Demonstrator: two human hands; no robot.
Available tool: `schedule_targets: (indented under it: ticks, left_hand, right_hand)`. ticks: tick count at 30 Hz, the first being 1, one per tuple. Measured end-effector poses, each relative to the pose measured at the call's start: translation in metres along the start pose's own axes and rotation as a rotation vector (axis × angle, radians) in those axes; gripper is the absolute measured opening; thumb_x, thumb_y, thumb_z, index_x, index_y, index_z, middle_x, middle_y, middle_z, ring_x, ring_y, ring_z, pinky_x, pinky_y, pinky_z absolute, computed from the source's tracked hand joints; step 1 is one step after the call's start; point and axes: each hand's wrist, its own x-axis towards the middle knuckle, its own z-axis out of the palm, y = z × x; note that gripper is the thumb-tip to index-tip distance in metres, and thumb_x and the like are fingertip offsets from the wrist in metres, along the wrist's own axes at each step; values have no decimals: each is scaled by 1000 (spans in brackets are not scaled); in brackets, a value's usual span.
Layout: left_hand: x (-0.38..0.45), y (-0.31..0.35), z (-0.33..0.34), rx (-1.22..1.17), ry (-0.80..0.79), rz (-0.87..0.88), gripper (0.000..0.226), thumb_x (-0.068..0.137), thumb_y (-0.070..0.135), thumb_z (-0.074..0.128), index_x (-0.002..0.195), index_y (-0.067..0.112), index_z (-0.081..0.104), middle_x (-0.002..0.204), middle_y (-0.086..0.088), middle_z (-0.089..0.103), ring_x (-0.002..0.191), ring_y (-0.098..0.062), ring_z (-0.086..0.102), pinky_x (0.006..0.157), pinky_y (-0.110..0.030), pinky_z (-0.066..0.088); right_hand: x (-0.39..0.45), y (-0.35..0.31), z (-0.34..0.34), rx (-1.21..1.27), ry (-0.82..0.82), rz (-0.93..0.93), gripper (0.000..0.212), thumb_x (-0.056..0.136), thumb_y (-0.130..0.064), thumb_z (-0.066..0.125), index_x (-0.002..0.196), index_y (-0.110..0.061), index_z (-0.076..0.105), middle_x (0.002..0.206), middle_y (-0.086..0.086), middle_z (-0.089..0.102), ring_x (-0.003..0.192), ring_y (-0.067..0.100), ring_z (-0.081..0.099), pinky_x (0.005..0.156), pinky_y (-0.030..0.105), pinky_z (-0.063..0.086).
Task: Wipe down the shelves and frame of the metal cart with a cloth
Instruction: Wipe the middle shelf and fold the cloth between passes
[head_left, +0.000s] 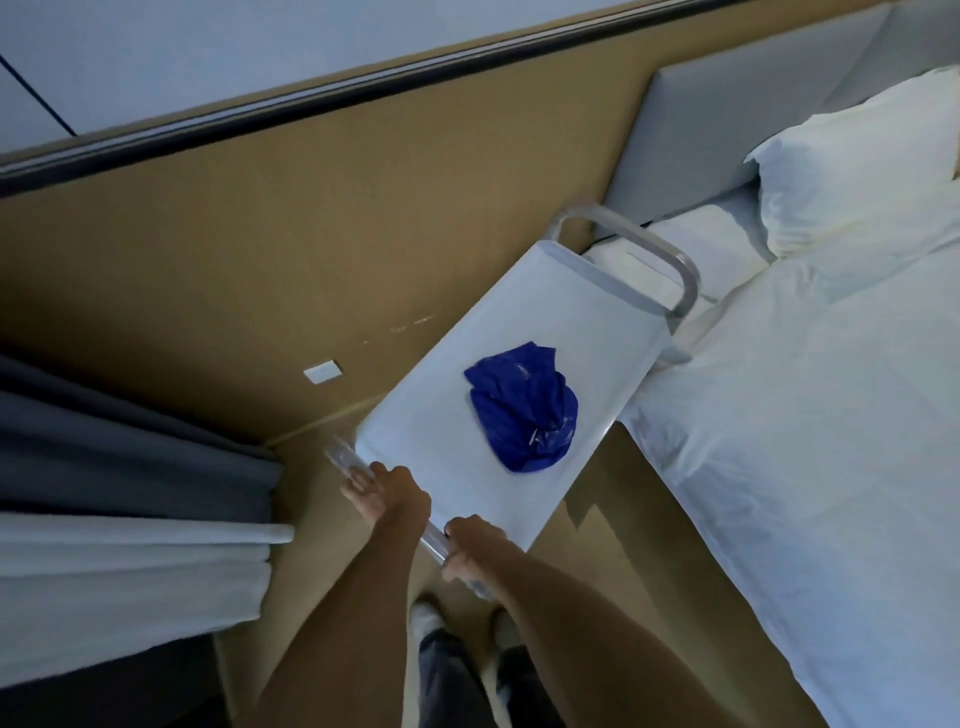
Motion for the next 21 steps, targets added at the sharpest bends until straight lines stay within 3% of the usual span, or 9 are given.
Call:
schedule_targets:
  ticks: [4, 8, 13, 21]
  left_hand:
    - [-38, 5, 18, -20, 14, -10, 38, 92, 43, 50, 123, 27, 63, 144, -7, 46, 141, -38, 26, 109, -44, 26]
    - [-50, 2, 41, -40, -62, -17, 49, 94, 44, 44, 136, 23, 55, 158, -14, 27, 148, -38, 13, 116, -46, 18]
    - [-75, 3, 61, -79, -145, 33, 49, 93, 46, 36, 135, 27, 54, 154, -12, 30, 145, -35, 18, 113, -40, 19]
    - [-125, 1, 90, -34, -196, 97, 55, 95, 45, 24, 140, 26, 48, 150, -17, 31, 144, -47, 12, 117, -52, 5]
  right_hand:
    - [-19, 34, 22, -140, -29, 31, 40, 83, -10, 68, 122, -10, 60, 110, 8, 65, 102, 27, 65, 91, 35, 53]
    - [-34, 52, 54, -135, 11, 132, 31, 89, -12, 60, 120, -13, 62, 110, 6, 65, 103, 26, 65, 94, 37, 51]
    - [-52, 73, 76, -138, 85, 179, 29, 91, -15, 61, 120, -14, 61, 116, 6, 65, 108, 26, 63, 97, 38, 48]
    - [-66, 95, 108, -127, 128, 243, 29, 92, -10, 58, 120, -11, 63, 119, 8, 65, 111, 27, 63, 93, 35, 51]
